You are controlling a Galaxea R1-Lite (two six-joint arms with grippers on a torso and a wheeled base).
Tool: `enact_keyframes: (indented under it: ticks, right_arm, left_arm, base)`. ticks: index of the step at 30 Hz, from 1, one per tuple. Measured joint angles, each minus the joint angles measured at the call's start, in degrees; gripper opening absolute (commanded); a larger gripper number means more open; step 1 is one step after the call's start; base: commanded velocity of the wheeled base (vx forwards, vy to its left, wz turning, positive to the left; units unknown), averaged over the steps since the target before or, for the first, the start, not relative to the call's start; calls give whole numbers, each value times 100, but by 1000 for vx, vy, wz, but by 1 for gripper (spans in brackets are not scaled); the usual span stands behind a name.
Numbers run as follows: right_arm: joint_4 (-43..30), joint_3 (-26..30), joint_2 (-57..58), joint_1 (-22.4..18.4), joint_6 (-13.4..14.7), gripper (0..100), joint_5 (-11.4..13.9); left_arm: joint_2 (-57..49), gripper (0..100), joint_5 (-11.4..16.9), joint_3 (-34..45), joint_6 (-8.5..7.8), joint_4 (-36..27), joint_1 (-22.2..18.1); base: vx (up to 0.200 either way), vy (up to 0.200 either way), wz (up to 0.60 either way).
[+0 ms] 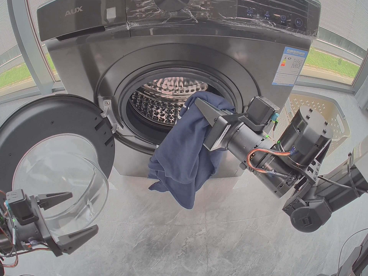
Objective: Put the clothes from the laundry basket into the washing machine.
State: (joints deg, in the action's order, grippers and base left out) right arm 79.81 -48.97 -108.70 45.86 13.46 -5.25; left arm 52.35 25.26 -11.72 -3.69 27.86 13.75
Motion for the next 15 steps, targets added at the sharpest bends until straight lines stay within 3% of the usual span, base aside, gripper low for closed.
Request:
enact_keyframes:
  ticks: [7, 15]
  right_arm:
    - [-17, -61, -12, 5, 2, 0, 4]
    - [-90, -17, 162, -6, 4, 0, 6]
  left_arm:
    - [1491, 100, 24, -291, -40, 795, 430]
    - [2783, 100, 99, -644, -101, 1371, 586]
  base:
    - [0, 0, 0]
    - [0, 0, 0]
